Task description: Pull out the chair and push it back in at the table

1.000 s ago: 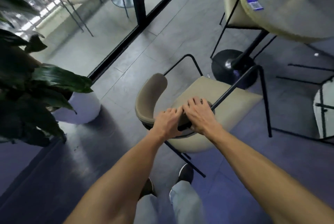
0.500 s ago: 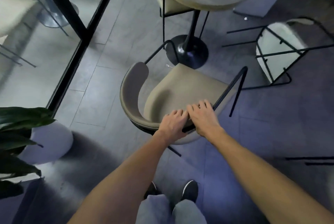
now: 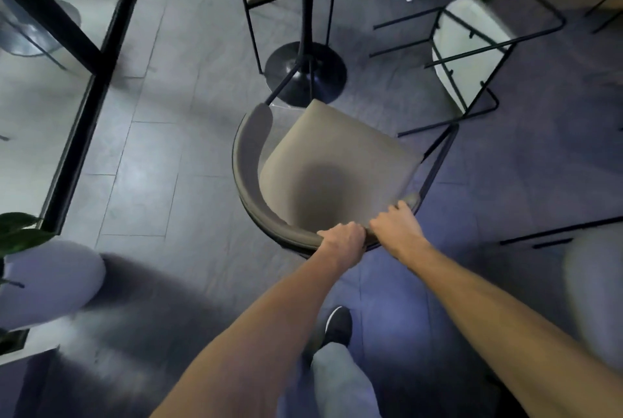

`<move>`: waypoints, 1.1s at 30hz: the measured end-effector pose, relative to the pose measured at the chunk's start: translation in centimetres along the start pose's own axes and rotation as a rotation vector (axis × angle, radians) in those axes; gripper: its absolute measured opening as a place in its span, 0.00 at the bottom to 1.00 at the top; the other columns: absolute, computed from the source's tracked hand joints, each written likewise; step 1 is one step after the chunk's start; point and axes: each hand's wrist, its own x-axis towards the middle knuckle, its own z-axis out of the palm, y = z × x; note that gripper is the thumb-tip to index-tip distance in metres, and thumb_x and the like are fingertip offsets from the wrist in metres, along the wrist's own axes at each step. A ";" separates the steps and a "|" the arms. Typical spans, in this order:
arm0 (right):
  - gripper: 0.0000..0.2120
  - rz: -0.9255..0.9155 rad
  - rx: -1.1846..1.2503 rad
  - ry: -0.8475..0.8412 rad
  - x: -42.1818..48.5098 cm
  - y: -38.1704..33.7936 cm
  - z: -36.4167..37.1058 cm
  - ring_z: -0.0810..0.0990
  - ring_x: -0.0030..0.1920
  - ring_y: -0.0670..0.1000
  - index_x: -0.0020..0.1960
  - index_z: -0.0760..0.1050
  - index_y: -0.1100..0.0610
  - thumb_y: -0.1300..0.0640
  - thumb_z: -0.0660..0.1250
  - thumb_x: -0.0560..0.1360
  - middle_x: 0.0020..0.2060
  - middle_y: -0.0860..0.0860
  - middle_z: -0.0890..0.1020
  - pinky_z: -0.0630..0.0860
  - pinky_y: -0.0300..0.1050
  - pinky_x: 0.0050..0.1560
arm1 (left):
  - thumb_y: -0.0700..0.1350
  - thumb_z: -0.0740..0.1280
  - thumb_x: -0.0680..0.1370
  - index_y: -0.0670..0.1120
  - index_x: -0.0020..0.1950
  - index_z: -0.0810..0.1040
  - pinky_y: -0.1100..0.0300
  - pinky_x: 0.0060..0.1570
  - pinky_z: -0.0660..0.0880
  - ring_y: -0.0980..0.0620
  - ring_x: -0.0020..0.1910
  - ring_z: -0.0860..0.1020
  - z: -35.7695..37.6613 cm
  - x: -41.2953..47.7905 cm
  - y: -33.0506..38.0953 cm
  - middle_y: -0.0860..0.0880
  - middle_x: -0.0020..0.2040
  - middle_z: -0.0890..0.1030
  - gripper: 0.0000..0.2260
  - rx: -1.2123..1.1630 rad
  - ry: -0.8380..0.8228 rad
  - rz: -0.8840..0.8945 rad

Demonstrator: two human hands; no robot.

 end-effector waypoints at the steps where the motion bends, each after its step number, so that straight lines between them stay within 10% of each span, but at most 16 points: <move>1: 0.11 0.015 0.007 -0.004 -0.3 0.4 1.0 0.78 0.60 0.56 0.56 0.80 0.51 0.60 0.61 0.79 0.55 0.51 0.83 0.67 0.51 0.60 | 0.43 0.62 0.81 0.44 0.66 0.74 0.31 0.58 0.72 0.40 0.64 0.76 0.4 0.2 1.0 0.45 0.63 0.76 0.14 0.019 -0.011 -0.006; 14: 0.16 -0.035 0.129 0.037 -1.4 0.3 3.6 0.75 0.63 0.58 0.63 0.73 0.55 0.60 0.65 0.76 0.60 0.54 0.79 0.68 0.54 0.62 | 0.57 0.67 0.76 0.47 0.64 0.73 0.51 0.53 0.74 0.42 0.60 0.79 0.8 0.2 0.8 0.46 0.61 0.79 0.21 0.138 0.009 0.060; 33: 0.18 0.069 0.449 0.110 1.1 -8.0 2.4 0.78 0.59 0.57 0.62 0.72 0.50 0.64 0.61 0.75 0.58 0.50 0.81 0.69 0.52 0.57 | 0.72 0.63 0.72 0.53 0.63 0.78 0.43 0.60 0.68 0.46 0.54 0.79 -3.3 -1.5 -11.4 0.48 0.55 0.81 0.30 0.613 -0.080 0.070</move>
